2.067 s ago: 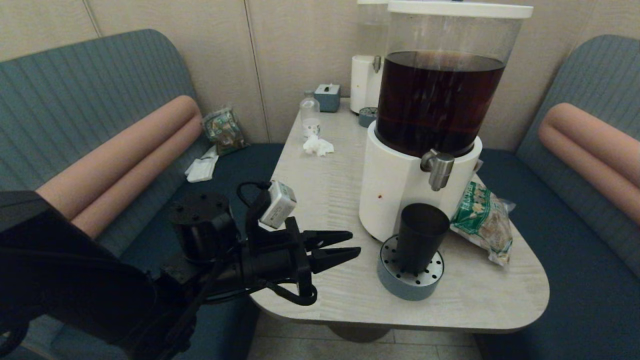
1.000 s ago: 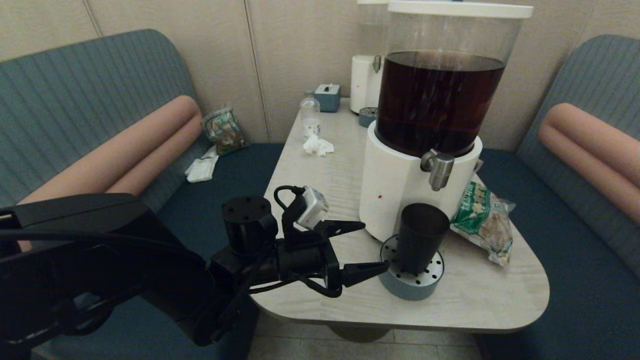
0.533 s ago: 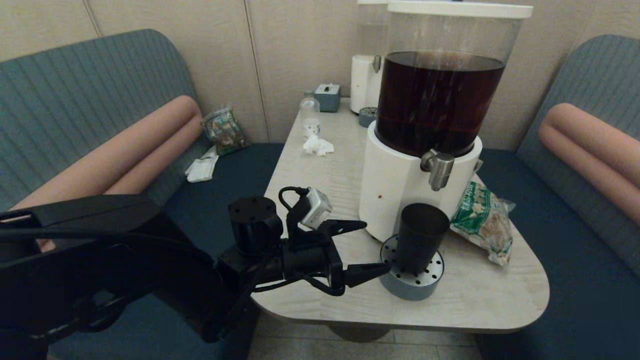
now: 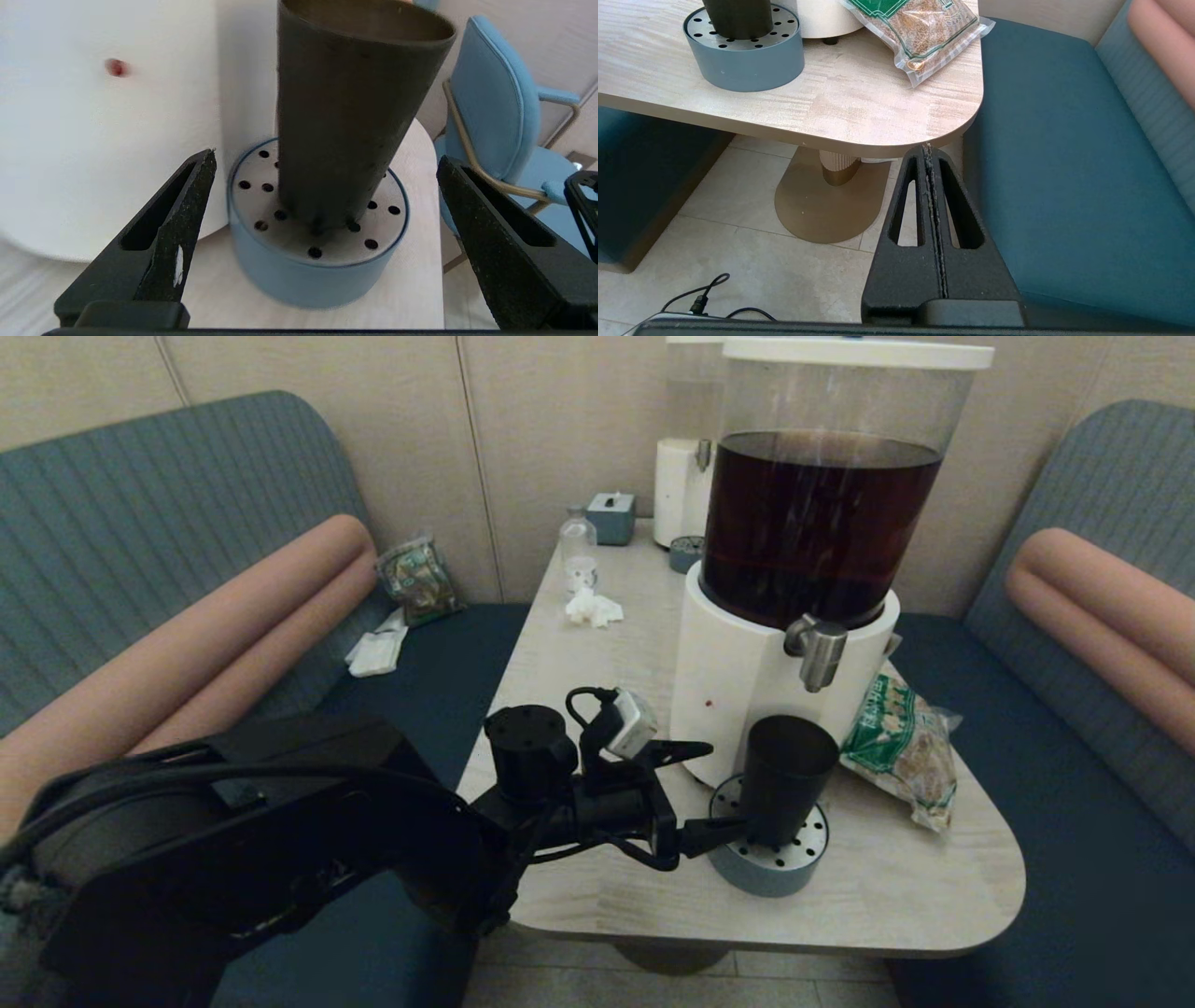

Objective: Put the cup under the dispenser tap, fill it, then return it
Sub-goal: Place the cup next to the water dispenser

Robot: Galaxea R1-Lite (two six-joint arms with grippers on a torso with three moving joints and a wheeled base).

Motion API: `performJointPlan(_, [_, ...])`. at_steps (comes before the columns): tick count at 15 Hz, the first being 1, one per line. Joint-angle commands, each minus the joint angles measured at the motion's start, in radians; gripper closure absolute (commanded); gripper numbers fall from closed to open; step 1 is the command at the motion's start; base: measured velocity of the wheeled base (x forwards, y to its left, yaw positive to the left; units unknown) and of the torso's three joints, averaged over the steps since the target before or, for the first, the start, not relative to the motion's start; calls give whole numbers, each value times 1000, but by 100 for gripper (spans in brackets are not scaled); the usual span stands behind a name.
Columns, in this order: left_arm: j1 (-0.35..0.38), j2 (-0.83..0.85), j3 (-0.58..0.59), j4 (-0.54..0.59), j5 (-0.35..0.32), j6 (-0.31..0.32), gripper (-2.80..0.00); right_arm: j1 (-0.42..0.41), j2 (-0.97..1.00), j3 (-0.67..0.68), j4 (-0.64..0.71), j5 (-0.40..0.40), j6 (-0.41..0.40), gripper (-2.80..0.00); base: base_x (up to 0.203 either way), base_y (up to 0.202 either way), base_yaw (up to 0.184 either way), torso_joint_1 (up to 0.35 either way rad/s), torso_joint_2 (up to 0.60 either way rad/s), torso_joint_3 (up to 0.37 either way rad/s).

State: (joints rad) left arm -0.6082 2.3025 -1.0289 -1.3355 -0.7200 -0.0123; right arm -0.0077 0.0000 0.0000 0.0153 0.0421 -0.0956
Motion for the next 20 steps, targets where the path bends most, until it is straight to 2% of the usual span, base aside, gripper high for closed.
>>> performJointPlan(1, [-19, 45, -49, -6, -4, -2, -280, 0, 2, 1, 0, 1, -1, 0, 0, 0, 0, 0, 0, 0])
performJointPlan(9, [-42, 88, -92, -7, -2, -9, -280, 0, 2, 0, 0, 1, -1, 0, 0, 0, 0, 0, 0, 0])
performJointPlan(20, [-85, 136, -186, -8, 62, -15, -280, 0, 2, 0, 0, 1, -1, 0, 0, 0, 0, 0, 0, 0])
